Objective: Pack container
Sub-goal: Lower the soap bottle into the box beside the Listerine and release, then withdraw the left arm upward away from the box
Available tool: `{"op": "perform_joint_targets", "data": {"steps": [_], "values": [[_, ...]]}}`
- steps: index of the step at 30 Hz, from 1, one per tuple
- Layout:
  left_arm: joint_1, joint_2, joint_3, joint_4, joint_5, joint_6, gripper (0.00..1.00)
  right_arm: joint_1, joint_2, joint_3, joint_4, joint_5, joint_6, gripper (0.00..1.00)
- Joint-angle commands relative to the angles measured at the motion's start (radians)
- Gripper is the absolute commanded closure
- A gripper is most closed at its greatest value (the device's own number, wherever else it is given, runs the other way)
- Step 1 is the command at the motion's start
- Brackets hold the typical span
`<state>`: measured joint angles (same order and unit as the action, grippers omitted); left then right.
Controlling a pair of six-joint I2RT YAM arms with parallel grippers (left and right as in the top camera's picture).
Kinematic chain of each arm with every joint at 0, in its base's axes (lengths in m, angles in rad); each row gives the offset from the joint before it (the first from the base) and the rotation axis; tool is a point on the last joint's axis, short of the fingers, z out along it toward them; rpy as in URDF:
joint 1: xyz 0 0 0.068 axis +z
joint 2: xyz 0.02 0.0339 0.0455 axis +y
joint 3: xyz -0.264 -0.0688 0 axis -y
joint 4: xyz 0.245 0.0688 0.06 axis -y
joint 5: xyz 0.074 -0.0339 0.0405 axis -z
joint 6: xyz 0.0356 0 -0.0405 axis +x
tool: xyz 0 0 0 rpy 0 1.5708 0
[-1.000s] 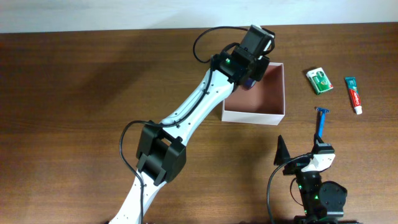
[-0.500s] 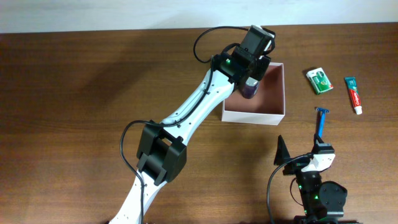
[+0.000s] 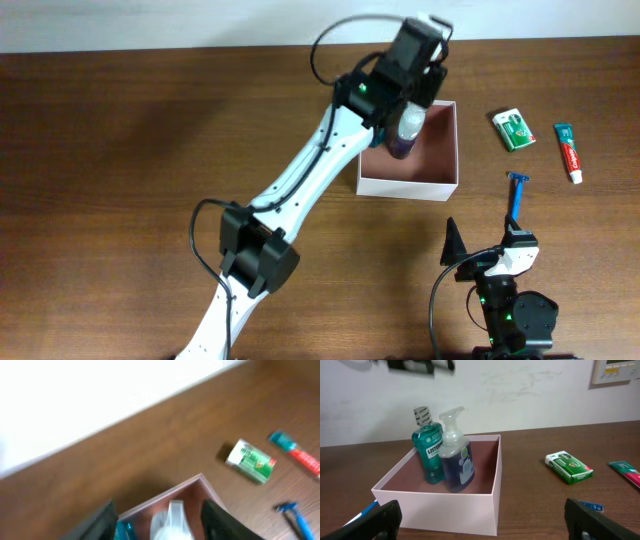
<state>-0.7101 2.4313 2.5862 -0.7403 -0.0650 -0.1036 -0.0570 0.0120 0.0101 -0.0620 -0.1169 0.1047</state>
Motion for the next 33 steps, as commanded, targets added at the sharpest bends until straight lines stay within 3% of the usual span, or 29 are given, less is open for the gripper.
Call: {"op": "perform_joint_targets", "data": {"steps": [1,7,12,16,19,23,27,30,33], "values": [[0.006,-0.004,0.134,-0.028,-0.011,0.026,0.40,0.007,-0.008,-0.005,-0.006,0.008,0.001,0.01],[0.025,-0.004,0.356,-0.172,-0.074,0.026,0.38,0.007,-0.008,-0.005,-0.006,0.008,0.001,0.01],[0.067,-0.004,0.517,-0.414,-0.340,0.025,0.18,0.007,-0.008,-0.005,-0.006,0.008,0.001,0.01],[0.111,-0.004,0.544,-0.536,-0.355,-0.014,0.13,0.007,-0.008,-0.005,-0.006,0.008,0.001,0.01],[0.146,-0.004,0.543,-0.626,-0.356,-0.066,0.01,0.007,-0.008,-0.005,-0.006,0.008,0.001,0.01],[0.208,-0.004,0.543,-0.713,-0.364,-0.077,0.01,0.007,-0.008,-0.005,-0.006,0.008,0.001,0.01],[0.291,-0.004,0.541,-0.822,-0.388,-0.209,0.01,0.007,-0.008,-0.005,-0.006,0.008,0.001,0.01],[0.366,0.001,0.525,-0.912,-0.336,-0.286,0.01,0.007,-0.008,-0.005,-0.006,0.008,0.001,0.01],[0.437,0.013,0.507,-0.947,-0.283,-0.289,0.01,0.007,-0.008,-0.005,-0.006,0.008,0.001,0.01]]}}
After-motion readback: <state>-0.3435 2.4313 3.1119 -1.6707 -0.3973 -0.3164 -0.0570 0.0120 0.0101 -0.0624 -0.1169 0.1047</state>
